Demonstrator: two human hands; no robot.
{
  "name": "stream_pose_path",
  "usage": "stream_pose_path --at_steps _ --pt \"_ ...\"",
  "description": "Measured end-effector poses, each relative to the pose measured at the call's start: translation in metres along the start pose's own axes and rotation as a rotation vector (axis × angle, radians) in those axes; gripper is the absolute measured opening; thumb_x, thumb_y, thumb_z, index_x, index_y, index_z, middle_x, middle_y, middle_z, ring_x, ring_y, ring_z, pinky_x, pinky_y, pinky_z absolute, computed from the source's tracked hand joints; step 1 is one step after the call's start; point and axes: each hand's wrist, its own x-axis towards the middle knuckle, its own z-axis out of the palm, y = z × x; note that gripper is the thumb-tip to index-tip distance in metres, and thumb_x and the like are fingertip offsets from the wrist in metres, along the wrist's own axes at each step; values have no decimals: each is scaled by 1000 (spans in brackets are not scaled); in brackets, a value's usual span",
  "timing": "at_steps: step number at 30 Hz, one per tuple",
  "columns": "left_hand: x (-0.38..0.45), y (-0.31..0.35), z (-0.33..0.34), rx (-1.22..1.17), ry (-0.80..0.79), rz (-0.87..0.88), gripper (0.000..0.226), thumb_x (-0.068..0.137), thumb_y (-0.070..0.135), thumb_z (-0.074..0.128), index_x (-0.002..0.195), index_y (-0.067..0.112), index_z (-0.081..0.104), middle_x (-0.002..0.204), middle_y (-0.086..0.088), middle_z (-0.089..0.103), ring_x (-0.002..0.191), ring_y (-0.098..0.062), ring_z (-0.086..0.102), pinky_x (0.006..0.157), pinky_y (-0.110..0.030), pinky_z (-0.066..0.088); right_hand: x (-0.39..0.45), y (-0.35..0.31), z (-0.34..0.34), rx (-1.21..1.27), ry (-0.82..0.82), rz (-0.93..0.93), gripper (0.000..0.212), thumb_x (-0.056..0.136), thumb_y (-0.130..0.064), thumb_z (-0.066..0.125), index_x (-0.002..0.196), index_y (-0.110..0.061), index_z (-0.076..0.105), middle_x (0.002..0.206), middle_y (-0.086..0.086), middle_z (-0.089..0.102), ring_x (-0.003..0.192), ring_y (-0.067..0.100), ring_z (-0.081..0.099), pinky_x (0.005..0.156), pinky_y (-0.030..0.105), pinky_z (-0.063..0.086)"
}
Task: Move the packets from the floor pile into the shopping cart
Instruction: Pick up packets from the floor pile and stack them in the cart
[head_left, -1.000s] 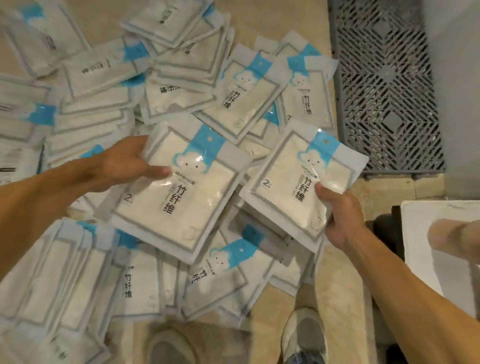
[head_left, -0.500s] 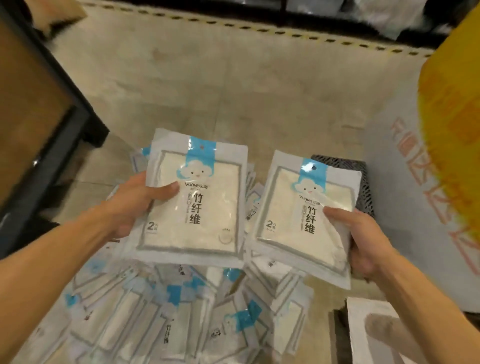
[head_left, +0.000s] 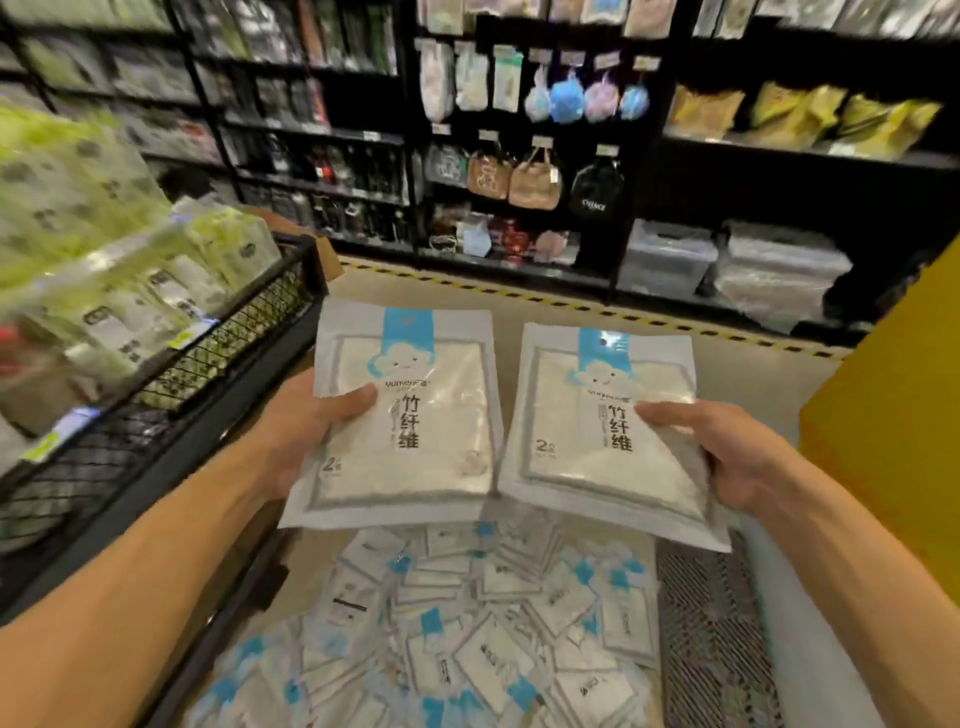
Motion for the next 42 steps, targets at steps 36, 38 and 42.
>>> stream_pose_path --at_steps 36,38,42 --pt "-745 -40 -81 -321 1364 263 46 77 5 75 122 5 67 113 -22 73 104 -43 71 93 -63 54 -388 51 338 -586 -1278 -109 24 88 -1 73 111 5 70 94 21 78 63 26 74 54 38 64" --pt "-771 -56 -90 -319 1379 265 48 76 5 75 123 5 66 115 -22 73 104 -43 71 94 -62 53 -408 72 355 -626 -1305 -118 30 85 -3 76 113 6 70 95 21 78 64 26 75 57 38 64" --pt "-813 -86 -120 -356 1398 260 34 89 -1 66 122 7 66 111 -19 75 97 -37 74 76 -50 63 -444 114 387 -640 -1339 -75 31 82 -3 76 112 5 70 89 18 79 65 25 77 50 32 60"
